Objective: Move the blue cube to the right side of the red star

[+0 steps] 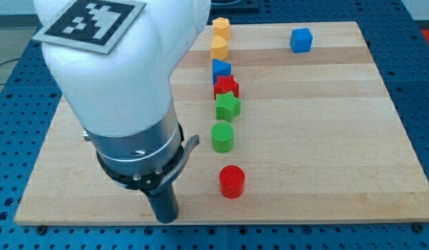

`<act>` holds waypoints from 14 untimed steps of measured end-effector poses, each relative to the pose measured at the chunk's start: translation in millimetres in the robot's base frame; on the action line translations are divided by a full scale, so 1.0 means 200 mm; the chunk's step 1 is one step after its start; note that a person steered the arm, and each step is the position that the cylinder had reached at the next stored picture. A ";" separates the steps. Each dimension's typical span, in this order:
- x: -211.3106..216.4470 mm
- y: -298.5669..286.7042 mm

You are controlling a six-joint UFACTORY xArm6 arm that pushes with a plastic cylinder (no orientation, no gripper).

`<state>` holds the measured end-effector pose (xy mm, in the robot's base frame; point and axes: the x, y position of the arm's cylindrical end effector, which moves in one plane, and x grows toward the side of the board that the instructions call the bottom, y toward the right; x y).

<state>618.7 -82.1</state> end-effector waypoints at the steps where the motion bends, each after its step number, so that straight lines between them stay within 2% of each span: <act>1: -0.01 0.30; 2: -0.01 0.79; 3: -0.17 1.14; 6: -1.52 1.87; 7: -1.93 1.94; 8: -2.05 1.78; 9: -2.00 1.47; 11: -1.63 1.15; 13: -1.84 1.23; 14: -1.89 1.08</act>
<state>240.1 133.7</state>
